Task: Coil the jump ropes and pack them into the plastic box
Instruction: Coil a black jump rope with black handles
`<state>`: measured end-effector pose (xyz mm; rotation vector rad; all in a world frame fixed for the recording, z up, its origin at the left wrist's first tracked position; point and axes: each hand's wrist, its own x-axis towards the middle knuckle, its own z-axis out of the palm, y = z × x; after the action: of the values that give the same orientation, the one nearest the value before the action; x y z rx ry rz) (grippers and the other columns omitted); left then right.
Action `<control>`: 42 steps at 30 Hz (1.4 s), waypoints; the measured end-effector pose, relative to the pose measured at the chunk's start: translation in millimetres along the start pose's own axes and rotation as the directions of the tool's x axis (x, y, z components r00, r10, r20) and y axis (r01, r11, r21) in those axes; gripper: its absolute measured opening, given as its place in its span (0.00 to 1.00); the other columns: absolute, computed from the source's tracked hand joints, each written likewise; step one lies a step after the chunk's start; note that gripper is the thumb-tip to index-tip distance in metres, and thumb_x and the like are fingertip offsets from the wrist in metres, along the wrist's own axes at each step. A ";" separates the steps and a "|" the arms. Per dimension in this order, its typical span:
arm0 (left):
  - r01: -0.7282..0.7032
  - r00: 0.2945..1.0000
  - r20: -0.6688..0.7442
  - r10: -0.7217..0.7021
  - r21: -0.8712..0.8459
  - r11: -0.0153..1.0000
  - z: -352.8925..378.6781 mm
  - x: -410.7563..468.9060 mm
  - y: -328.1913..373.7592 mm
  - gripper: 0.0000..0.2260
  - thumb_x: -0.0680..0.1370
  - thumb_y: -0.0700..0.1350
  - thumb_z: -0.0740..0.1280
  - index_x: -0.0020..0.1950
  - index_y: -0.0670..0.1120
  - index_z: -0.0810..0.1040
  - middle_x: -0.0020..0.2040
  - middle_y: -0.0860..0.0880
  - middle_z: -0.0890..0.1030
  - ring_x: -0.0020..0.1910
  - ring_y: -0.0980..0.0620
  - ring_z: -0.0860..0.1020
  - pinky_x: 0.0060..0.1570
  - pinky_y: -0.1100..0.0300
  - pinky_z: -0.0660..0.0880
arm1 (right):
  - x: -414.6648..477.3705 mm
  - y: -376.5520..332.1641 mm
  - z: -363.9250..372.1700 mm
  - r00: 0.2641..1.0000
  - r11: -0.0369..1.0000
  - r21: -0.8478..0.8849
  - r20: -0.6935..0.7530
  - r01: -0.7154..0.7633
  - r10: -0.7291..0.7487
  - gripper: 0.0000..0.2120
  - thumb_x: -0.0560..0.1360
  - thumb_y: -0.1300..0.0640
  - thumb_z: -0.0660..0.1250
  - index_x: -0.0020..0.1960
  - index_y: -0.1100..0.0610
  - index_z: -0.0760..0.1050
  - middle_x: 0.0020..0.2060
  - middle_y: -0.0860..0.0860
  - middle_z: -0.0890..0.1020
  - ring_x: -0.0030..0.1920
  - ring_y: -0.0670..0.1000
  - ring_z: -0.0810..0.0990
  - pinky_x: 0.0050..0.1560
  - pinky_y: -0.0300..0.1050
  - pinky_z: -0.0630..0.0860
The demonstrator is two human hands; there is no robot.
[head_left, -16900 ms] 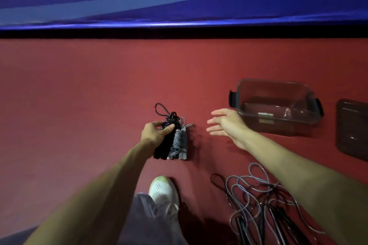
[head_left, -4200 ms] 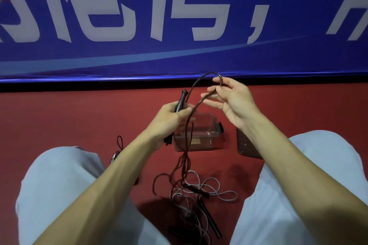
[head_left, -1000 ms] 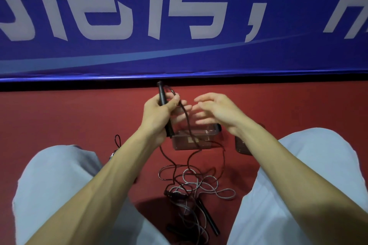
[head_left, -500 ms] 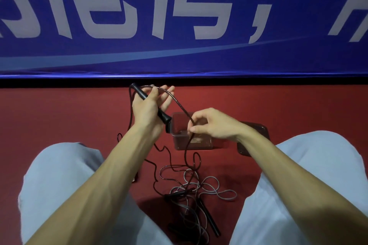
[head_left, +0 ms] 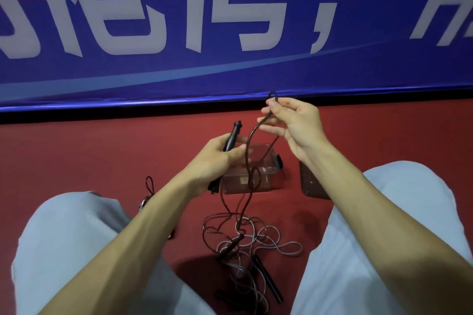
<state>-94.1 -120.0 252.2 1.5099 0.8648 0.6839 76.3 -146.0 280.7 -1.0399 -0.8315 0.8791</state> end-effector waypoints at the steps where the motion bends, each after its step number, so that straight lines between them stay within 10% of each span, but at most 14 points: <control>1: 0.006 1.000 0.028 -0.005 -0.020 1.000 0.9 -1.2 0.4 0.06 0.82 0.38 0.62 0.55 0.46 0.76 0.52 0.45 0.83 0.44 0.55 0.82 0.43 0.63 0.80 | 1.7 -0.7 -1.1 0.999 0.999 0.049 -0.039 -0.005 0.007 0.03 0.78 0.64 0.66 0.49 0.64 0.77 0.38 0.56 0.82 0.36 0.52 0.84 0.36 0.44 0.81; 7: -0.018 0.989 0.149 0.019 -0.011 1.000 5.5 -4.5 -1.8 0.07 0.79 0.37 0.66 0.56 0.43 0.78 0.48 0.43 0.85 0.43 0.53 0.84 0.44 0.63 0.80 | 6.9 5.1 -5.9 0.979 0.977 0.214 -0.194 -0.025 0.068 0.02 0.78 0.65 0.66 0.47 0.64 0.75 0.40 0.58 0.81 0.38 0.54 0.85 0.39 0.46 0.82; 12: -0.108 0.994 -0.052 0.101 -0.153 0.982 5.9 -2.4 -0.5 0.03 0.80 0.34 0.64 0.51 0.40 0.76 0.42 0.42 0.83 0.43 0.48 0.83 0.45 0.55 0.83 | 7.4 10.7 -3.0 0.982 0.975 0.189 -0.123 -0.117 0.142 0.06 0.79 0.62 0.65 0.51 0.66 0.74 0.44 0.59 0.80 0.44 0.56 0.84 0.44 0.49 0.83; 15: -0.148 0.980 -0.169 0.102 -0.284 0.947 2.5 0.9 4.4 0.05 0.81 0.33 0.62 0.49 0.41 0.75 0.40 0.42 0.82 0.42 0.47 0.84 0.44 0.56 0.83 | 6.8 17.4 -4.3 0.988 0.965 -0.212 -0.012 -0.155 0.156 0.10 0.82 0.57 0.61 0.55 0.62 0.77 0.50 0.57 0.82 0.51 0.56 0.82 0.49 0.47 0.82; 18: -0.203 0.960 -0.252 0.119 -0.336 0.920 -3.9 2.8 8.2 0.04 0.81 0.34 0.62 0.49 0.40 0.75 0.41 0.42 0.83 0.44 0.45 0.84 0.46 0.55 0.83 | 2.7 27.2 -2.9 0.972 0.726 -0.684 0.212 0.070 0.105 0.13 0.82 0.51 0.58 0.50 0.50 0.82 0.50 0.48 0.83 0.53 0.48 0.80 0.55 0.45 0.75; 22: -0.262 0.932 -0.333 0.144 -0.345 0.901 -9.6 4.6 7.9 0.04 0.82 0.34 0.61 0.50 0.40 0.74 0.42 0.42 0.82 0.43 0.46 0.84 0.51 0.50 0.81 | -2.7 32.2 -0.8 0.917 0.623 -0.775 0.320 0.108 0.240 0.17 0.81 0.45 0.60 0.42 0.54 0.80 0.35 0.44 0.78 0.33 0.39 0.73 0.38 0.38 0.68; 27: -0.309 0.894 -0.425 0.139 -0.363 0.879 -15.2 7.2 7.8 0.04 0.82 0.35 0.60 0.51 0.41 0.73 0.43 0.43 0.82 0.46 0.43 0.84 0.49 0.51 0.82 | 0.8 34.2 -4.9 0.922 0.645 -0.743 0.356 0.181 0.152 0.06 0.76 0.61 0.69 0.45 0.51 0.81 0.40 0.42 0.81 0.41 0.39 0.78 0.45 0.39 0.73; 31: -0.322 0.869 -0.484 0.102 -0.396 0.860 -18.0 9.2 7.1 0.03 0.82 0.35 0.60 0.52 0.40 0.73 0.43 0.43 0.82 0.46 0.45 0.84 0.49 0.52 0.82 | 2.7 36.8 -7.3 0.920 0.616 -0.745 0.383 0.254 0.084 0.25 0.70 0.71 0.67 0.56 0.45 0.78 0.54 0.46 0.81 0.53 0.47 0.81 0.53 0.46 0.79; 37: -0.329 0.838 -0.545 -0.024 -0.540 0.774 -25.7 14.6 3.1 0.02 0.82 0.35 0.61 0.50 0.39 0.72 0.44 0.42 0.80 0.44 0.46 0.84 0.45 0.55 0.83 | 4.6 44.2 -13.8 0.903 0.315 -0.869 0.423 0.381 0.075 0.30 0.72 0.76 0.54 0.67 0.53 0.73 0.64 0.50 0.75 0.52 0.46 0.81 0.45 0.30 0.73; 42: -0.309 0.827 -0.528 -0.196 -0.717 0.625 -35.3 19.4 -1.3 0.06 0.82 0.34 0.60 0.46 0.40 0.71 0.44 0.41 0.80 0.43 0.46 0.83 0.45 0.53 0.83 | 6.5 43.4 -18.0 0.941 0.218 -0.928 0.327 0.303 0.085 0.33 0.70 0.76 0.56 0.68 0.51 0.71 0.61 0.49 0.75 0.45 0.48 0.81 0.46 0.47 0.81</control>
<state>-112.7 -84.4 254.1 0.5044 0.7721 1.4015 86.1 -135.6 235.4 -1.9489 -1.8655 0.2581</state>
